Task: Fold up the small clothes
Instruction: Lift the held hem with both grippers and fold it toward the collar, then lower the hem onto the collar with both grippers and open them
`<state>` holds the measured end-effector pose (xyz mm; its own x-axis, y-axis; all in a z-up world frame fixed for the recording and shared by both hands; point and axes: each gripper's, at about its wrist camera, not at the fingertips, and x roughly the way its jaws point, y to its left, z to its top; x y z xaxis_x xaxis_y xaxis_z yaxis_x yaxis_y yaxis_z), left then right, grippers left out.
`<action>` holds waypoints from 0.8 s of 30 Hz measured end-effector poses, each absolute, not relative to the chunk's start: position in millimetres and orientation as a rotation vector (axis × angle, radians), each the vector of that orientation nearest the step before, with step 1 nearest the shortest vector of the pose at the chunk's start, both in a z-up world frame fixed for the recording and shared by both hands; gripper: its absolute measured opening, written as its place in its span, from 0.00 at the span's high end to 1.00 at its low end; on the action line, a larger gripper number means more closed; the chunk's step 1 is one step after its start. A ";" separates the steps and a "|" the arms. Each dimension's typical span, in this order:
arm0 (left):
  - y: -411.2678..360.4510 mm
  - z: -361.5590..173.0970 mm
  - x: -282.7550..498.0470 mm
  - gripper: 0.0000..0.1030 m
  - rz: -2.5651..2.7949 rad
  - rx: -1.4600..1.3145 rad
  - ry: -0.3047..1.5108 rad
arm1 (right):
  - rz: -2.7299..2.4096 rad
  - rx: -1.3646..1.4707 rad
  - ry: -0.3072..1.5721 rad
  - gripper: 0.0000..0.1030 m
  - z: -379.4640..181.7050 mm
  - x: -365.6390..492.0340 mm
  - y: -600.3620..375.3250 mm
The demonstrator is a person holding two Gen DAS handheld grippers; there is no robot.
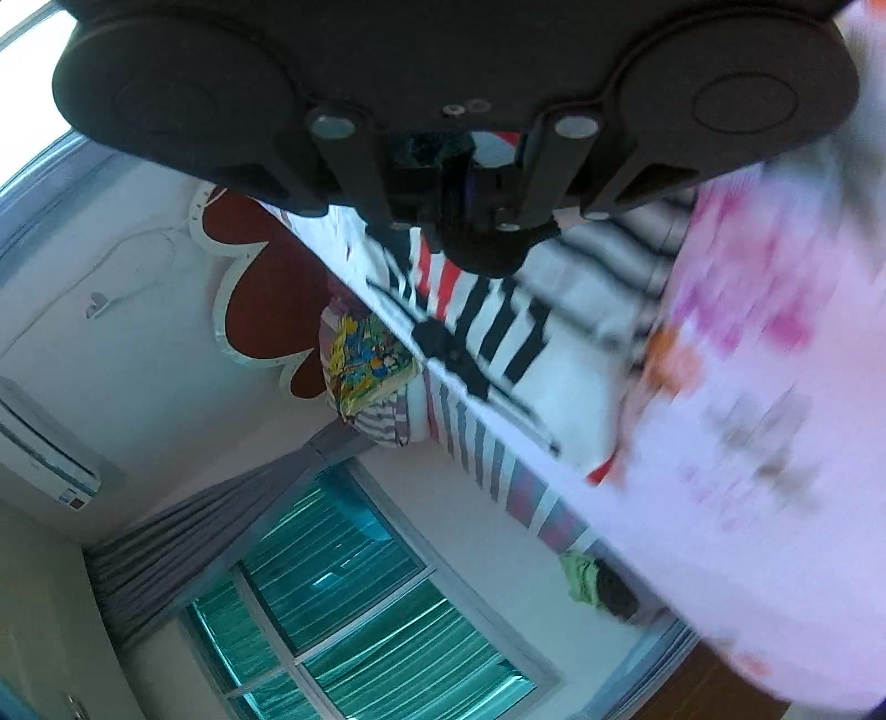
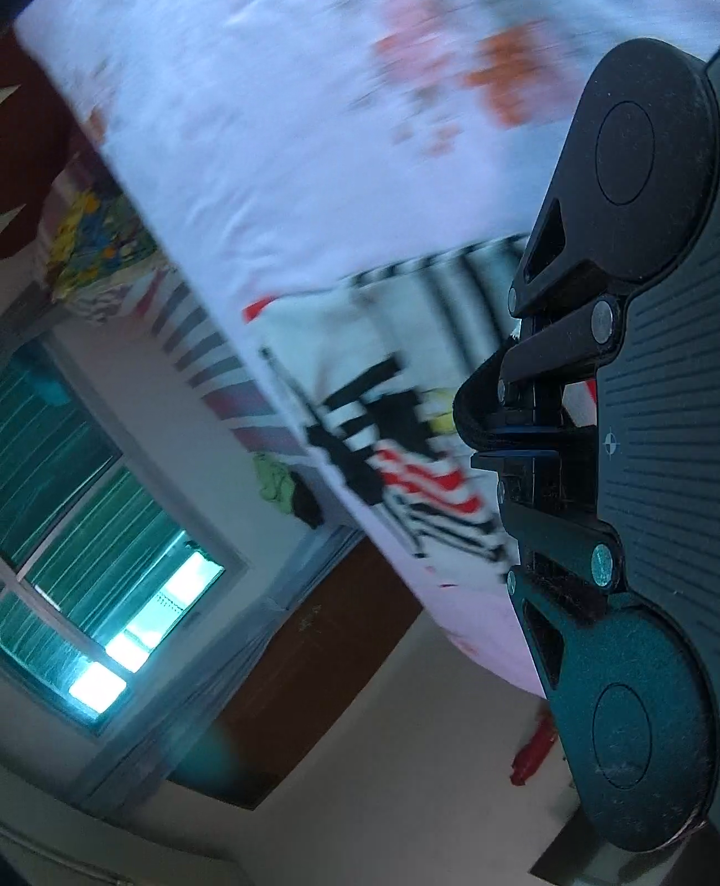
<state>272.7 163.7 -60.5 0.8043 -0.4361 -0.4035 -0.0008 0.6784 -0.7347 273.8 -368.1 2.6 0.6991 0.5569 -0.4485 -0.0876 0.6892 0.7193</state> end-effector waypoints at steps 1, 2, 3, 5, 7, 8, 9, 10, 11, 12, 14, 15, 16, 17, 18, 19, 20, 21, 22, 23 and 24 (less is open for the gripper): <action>163.5 -54.8 286.9 0.94 -0.266 -0.793 0.590 | 0.395 0.728 0.709 0.96 6.5 289.5 -368.4; 163.8 -49.6 297.4 0.94 -0.271 -0.789 0.584 | 0.391 0.730 0.705 0.96 8.5 302.5 -368.9; 163.2 -43.9 312.6 0.94 -0.272 -0.777 0.581 | 0.392 0.742 0.699 0.96 10.1 317.4 -370.4; 160.7 -35.7 340.5 0.94 -0.273 -0.744 0.589 | 0.391 0.763 0.696 0.96 10.3 344.4 -373.8; 157.4 -35.3 370.2 0.94 -0.267 -0.722 0.615 | 0.382 0.789 0.709 0.96 6.2 373.4 -375.8; 156.7 -36.4 385.6 0.94 -0.260 -0.712 0.628 | 0.372 0.827 0.724 0.96 -0.7 390.4 -377.2; 155.5 -40.0 401.0 0.94 -0.256 -0.708 0.639 | 0.366 0.872 0.737 0.96 -6.8 403.6 -379.5; 155.4 -43.4 415.3 0.94 -0.250 -0.705 0.652 | 0.362 0.897 0.745 0.96 -10.4 415.4 -381.5; 155.2 -47.4 426.5 0.94 -0.242 -0.699 0.666 | 0.355 0.899 0.752 0.96 -17.5 431.2 -379.8; 154.2 -53.0 439.7 0.94 -0.233 -0.691 0.682 | 0.351 0.893 0.762 0.96 -23.4 444.6 -378.4; 153.2 -63.0 457.5 0.94 -0.215 -0.684 0.713 | 0.347 0.888 0.785 0.96 -36.7 465.2 -376.9; 154.0 -68.5 465.5 0.94 -0.212 -0.682 0.727 | 0.346 0.887 0.795 0.96 -42.6 476.1 -376.3; 153.6 -74.4 474.2 0.94 -0.209 -0.672 0.738 | 0.346 0.883 0.805 0.96 -49.6 485.1 -375.3; 155.4 -78.2 483.4 0.94 -0.203 -0.659 0.746 | 0.348 0.881 0.814 0.96 -56.9 494.6 -374.8; 156.4 -82.2 491.0 0.94 -0.198 -0.651 0.756 | 0.353 0.882 0.825 0.96 -64.8 504.4 -374.6; 157.2 -87.5 497.8 0.94 -0.196 -0.646 0.769 | 0.351 0.882 0.833 0.96 -71.9 512.3 -374.4; 157.9 -94.3 505.2 0.94 -0.190 -0.638 0.780 | 0.351 0.882 0.841 0.96 -77.7 519.0 -375.2; 158.9 -98.9 510.1 0.94 -0.185 -0.635 0.787 | 0.355 0.886 0.848 0.96 -83.6 526.2 -374.9; 159.9 -104.3 514.6 0.94 -0.184 -0.634 0.794 | 0.357 0.889 0.854 0.96 -89.9 533.4 -374.2; 160.3 -107.9 517.4 0.93 -0.187 -0.638 0.799 | 0.357 0.892 0.863 0.96 -96.0 540.2 -373.8; 160.0 -111.8 521.7 0.90 -0.197 -0.644 0.804 | 0.371 0.891 0.864 0.96 -100.4 545.4 -373.0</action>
